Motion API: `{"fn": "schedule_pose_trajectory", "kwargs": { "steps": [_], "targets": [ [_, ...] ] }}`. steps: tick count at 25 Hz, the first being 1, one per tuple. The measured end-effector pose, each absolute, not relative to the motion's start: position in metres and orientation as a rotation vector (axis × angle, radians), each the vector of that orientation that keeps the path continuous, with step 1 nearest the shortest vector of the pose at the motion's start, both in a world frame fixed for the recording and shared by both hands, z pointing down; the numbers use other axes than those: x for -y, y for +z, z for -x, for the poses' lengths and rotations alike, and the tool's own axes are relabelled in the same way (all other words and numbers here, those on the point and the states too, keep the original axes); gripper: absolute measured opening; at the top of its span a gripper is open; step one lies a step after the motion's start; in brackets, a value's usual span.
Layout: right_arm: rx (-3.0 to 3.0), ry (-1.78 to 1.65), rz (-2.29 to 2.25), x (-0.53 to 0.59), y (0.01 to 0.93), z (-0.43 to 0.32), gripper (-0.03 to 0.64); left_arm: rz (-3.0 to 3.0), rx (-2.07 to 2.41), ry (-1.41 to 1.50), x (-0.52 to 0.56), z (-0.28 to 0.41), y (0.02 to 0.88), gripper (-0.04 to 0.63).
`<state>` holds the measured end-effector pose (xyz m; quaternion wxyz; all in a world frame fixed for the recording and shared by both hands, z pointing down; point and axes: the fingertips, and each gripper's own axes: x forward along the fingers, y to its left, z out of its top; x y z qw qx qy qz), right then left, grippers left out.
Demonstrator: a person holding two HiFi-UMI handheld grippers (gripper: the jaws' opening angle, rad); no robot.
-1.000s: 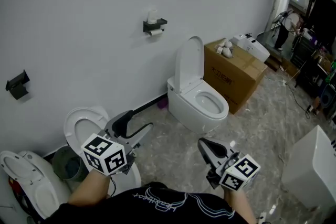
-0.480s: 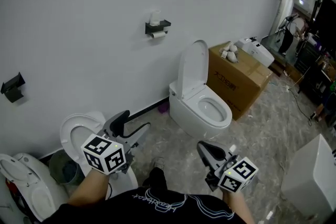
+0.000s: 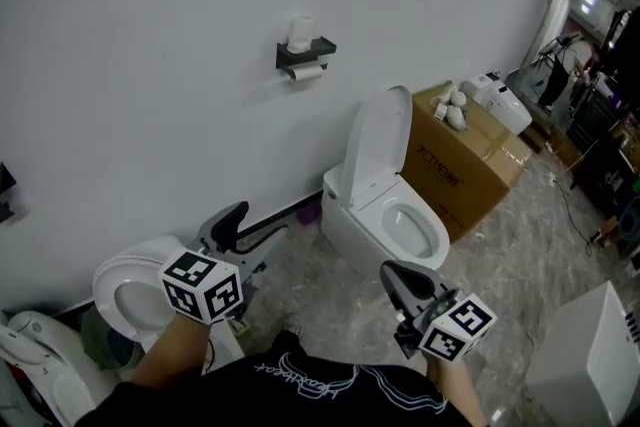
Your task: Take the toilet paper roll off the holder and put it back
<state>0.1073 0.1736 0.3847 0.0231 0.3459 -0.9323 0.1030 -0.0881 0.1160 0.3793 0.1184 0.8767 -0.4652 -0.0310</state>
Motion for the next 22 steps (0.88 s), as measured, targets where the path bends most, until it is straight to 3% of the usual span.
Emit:
{"fn": "schedule_pose_trajectory", "kwargs": {
  "steps": [12, 22],
  "targets": [
    [2.888, 0.389, -1.056, 0.04, 0.381, -0.079, 0.003, -2.572, 1.34, -0.03, 0.089, 0.109, 0.371, 0.341],
    [2.901, 0.441, -1.058, 0.115, 0.395, -0.075, 0.003, -2.616, 1.41, 0.003, 0.174, 0.114, 0.353, 0.341]
  ]
}}
